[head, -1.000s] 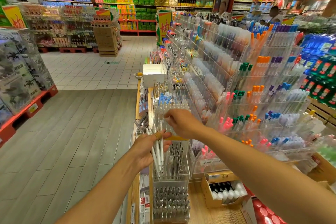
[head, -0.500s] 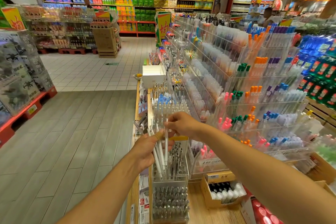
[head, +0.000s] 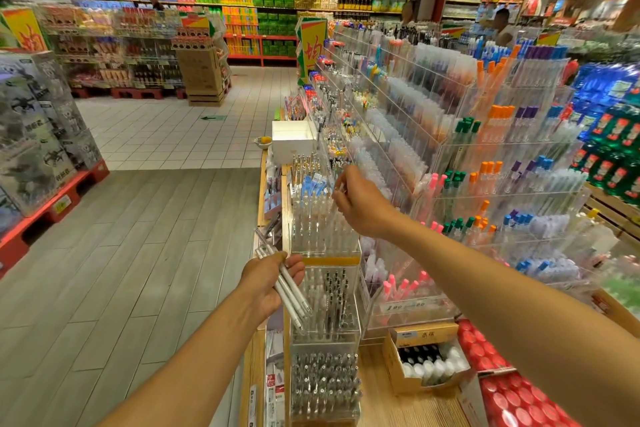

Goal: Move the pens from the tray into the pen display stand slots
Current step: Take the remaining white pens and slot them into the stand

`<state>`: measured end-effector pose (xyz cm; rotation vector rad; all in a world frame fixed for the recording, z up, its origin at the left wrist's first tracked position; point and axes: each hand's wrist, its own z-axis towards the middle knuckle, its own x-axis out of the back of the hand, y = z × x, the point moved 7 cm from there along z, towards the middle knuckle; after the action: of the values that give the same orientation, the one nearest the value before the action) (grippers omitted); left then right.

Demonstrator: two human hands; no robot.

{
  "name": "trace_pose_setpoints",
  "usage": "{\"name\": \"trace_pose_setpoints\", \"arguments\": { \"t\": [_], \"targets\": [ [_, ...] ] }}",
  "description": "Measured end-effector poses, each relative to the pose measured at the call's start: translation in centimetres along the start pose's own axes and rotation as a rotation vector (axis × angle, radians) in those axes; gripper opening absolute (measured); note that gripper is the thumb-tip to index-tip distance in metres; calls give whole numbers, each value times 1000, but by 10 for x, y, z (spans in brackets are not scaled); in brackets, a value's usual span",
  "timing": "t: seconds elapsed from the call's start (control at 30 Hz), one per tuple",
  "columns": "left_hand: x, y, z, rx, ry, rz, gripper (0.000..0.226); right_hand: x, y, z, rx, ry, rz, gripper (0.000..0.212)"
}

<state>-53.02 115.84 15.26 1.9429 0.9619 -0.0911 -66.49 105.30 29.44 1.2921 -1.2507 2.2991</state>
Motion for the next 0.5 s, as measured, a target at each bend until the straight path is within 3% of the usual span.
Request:
{"name": "trace_pose_setpoints", "arguments": {
  "t": [0.37, 0.5],
  "targets": [
    [-2, 5, -1, -6, -8, 29, 23, -25, 8, 5, 40, -91, -237, 11],
    [-3, 4, -2, 7, -26, 43, 23, -31, 13, 10, -24, -94, -336, 20]
  ]
}}
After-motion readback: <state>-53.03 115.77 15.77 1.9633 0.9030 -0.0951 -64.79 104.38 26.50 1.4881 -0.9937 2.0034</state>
